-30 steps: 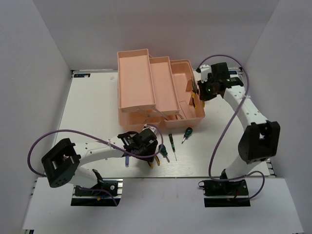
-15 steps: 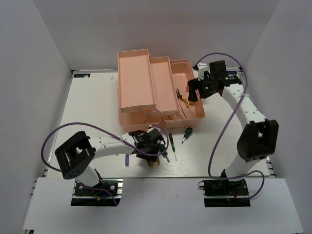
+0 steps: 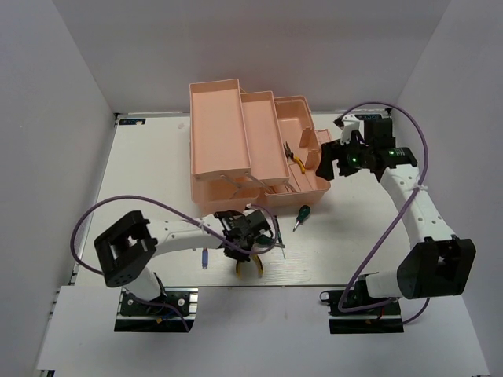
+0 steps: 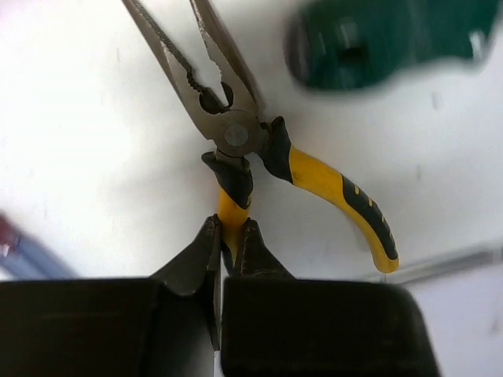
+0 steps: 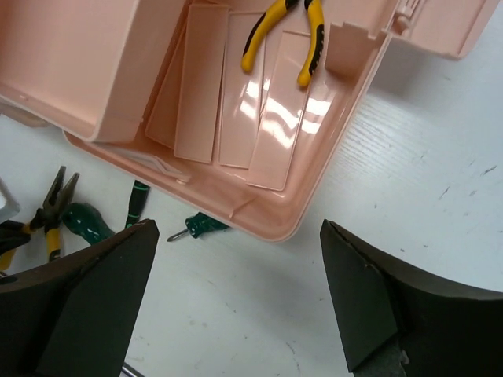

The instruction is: Sort the tools into containers

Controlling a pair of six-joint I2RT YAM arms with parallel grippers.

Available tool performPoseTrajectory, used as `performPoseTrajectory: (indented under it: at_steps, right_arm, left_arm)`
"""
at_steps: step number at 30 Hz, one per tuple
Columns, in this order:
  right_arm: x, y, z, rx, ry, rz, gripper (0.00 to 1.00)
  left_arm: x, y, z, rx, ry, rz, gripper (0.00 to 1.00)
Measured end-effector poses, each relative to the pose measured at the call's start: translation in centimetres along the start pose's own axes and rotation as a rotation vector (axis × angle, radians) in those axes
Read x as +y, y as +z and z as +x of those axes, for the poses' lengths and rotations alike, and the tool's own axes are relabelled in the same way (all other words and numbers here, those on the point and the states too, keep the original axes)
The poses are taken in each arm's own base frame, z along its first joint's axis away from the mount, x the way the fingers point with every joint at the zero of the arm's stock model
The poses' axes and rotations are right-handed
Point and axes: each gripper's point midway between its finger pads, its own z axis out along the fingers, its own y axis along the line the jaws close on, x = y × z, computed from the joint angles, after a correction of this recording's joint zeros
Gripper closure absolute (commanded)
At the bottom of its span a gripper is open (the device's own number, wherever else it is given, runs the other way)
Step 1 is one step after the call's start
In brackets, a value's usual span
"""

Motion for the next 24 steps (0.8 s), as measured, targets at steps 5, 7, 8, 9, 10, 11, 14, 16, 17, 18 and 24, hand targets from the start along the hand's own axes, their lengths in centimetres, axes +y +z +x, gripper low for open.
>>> performPoseTrajectory:
  at_steps: [5,7,8,9,10,11,14,16,17,18,24]
  right_arm:
    - [-0.4,-0.8,1.6,0.015,0.008,0.004,0.30]
    - [-0.6,-1.3,2.4,0.016,-0.004,0.013,1.00]
    - [-0.8,-1.5,2.9,0.020,0.006,0.022,1.00]
    - [-0.9,-1.6,3.4,0.026,0.017,0.031,1.00]
    - [-1.2,-1.7,3.9,0.032,0.024,0.047,1.00]
    - [-1.6,-1.8,4.4,0.040,0.032,0.062,1.00]
    - [-2.3,-1.8,5.8,0.068,0.057,0.092,1.00]
    - [-2.6,-1.8,6.8,0.086,0.069,0.102,0.77]
    - [-2.6,-1.8,7.1,0.094,0.074,0.103,0.61]
    - [-2.6,-1.9,7.5,0.102,0.078,0.102,0.58]
    - [-1.1,-2.9,8.7,0.087,0.039,0.045,0.57]
  left_arm:
    - [-1.6,-6.1,-1.1,-0.087,0.097,0.154,1.00]
    - [-3.5,-9.8,-3.5,-0.182,0.139,0.265,1.00]
    - [-4.7,-11.7,-4.8,-0.232,0.158,0.320,1.00]
    - [-5.9,-13.7,-6.5,-0.287,0.185,0.370,1.00]
    - [-7.1,-15.5,-8.2,-0.339,0.211,0.412,1.00]
    - [-8.2,-16.7,-9.7,-0.380,0.233,0.440,1.00]
    - [-11.3,-18.9,-14.7,-0.494,0.286,0.483,1.00]
    - [-12.8,-18.2,-17.8,-0.530,0.304,0.458,1.00]
    - [-13.3,-17.4,-19.2,-0.540,0.306,0.436,1.00]
    - [-13.6,-16.2,-20.9,-0.548,0.301,0.399,1.00]
    - [-12.2,-7.6,-29.6,-0.561,0.215,0.152,1.00]
